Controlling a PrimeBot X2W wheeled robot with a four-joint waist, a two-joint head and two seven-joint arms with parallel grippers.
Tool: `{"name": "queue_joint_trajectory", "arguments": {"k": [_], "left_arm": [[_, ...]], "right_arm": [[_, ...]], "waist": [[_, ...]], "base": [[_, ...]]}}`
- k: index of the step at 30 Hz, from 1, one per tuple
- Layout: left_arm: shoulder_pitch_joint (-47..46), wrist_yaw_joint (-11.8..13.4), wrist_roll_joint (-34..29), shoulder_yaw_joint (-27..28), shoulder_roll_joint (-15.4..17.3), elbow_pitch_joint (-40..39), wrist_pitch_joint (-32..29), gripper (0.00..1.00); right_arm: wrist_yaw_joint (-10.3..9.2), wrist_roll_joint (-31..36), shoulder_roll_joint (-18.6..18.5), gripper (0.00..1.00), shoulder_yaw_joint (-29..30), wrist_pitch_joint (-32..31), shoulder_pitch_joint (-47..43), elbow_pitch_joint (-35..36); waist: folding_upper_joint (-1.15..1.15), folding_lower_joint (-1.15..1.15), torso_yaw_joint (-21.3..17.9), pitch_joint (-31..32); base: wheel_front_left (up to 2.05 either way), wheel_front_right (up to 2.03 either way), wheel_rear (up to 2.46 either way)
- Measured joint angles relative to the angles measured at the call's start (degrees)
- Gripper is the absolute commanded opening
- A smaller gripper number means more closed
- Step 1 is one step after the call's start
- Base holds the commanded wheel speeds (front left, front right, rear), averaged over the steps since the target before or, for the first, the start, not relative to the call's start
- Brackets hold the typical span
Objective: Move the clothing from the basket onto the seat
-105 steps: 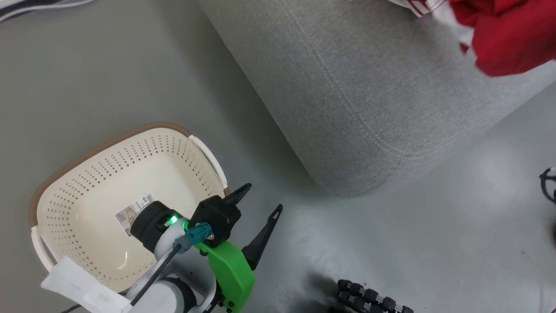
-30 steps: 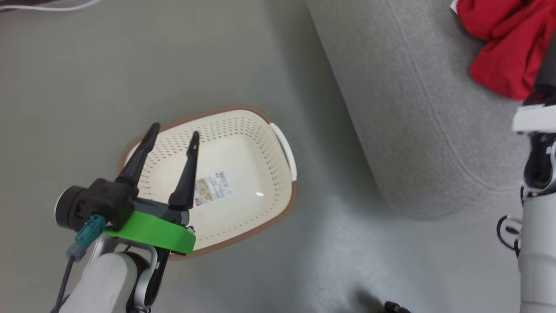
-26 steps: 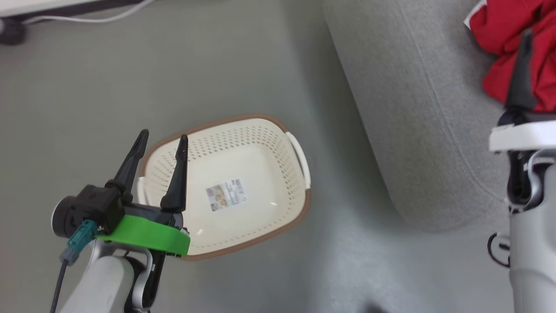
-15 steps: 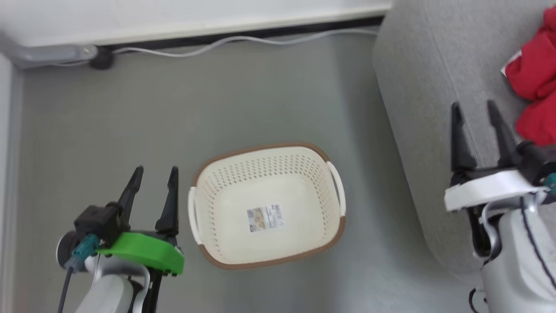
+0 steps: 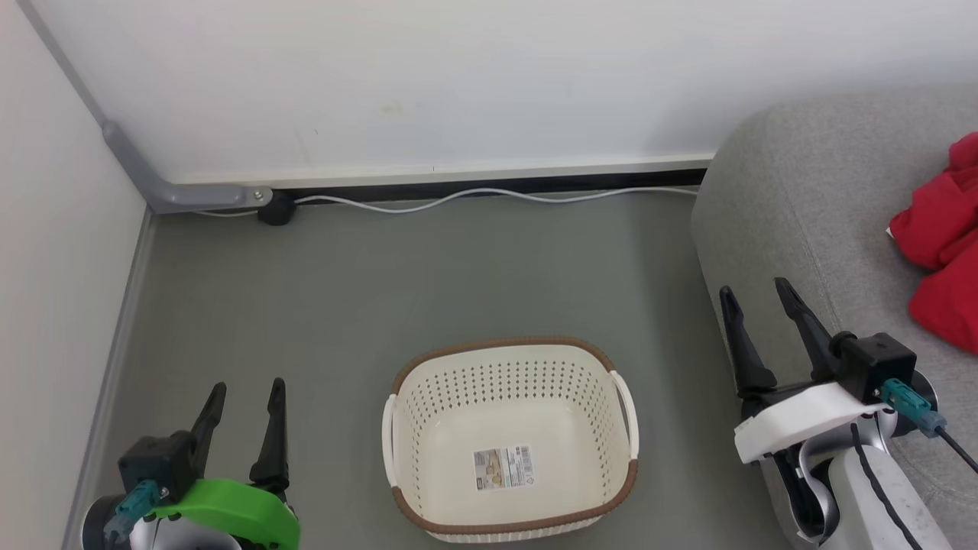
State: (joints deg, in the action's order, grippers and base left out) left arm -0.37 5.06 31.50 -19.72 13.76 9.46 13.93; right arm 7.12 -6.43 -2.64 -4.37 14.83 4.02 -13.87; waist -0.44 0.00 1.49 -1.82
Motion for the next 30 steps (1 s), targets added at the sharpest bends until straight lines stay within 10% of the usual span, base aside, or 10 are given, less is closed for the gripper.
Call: {"name": "queue_joint_trajectory", "arguments": {"k": [5,6,30], "left_arm": [[0.1,-0.1,0.0,0.0,0.0,-0.1,0.0,1.00],[0.1,-0.4,0.0,0.0,0.0,-0.2,0.0,0.00],[1.6,-2.1,10.6,2.4,-3.5,2.6,-3.2,0.00]], "right_arm": [[0.00,-0.1,0.0,1.00,0.0,0.0,-0.9,0.5],[0.00,-0.1,0.0,0.00,0.0,0.0,-1.1,0.5],[-0.08,-14.4,0.8,0.00,2.1,-3.6,-3.5,-3.2]], "waist": [[0.00,0.00,0.1,1.7],[0.00,0.00,0.1,1.9],[0.00,0.00,-0.2,2.0]], "base": [[0.00,0.00,0.00],[0.00,0.00,0.00],[0.00,0.00,0.00]]}}
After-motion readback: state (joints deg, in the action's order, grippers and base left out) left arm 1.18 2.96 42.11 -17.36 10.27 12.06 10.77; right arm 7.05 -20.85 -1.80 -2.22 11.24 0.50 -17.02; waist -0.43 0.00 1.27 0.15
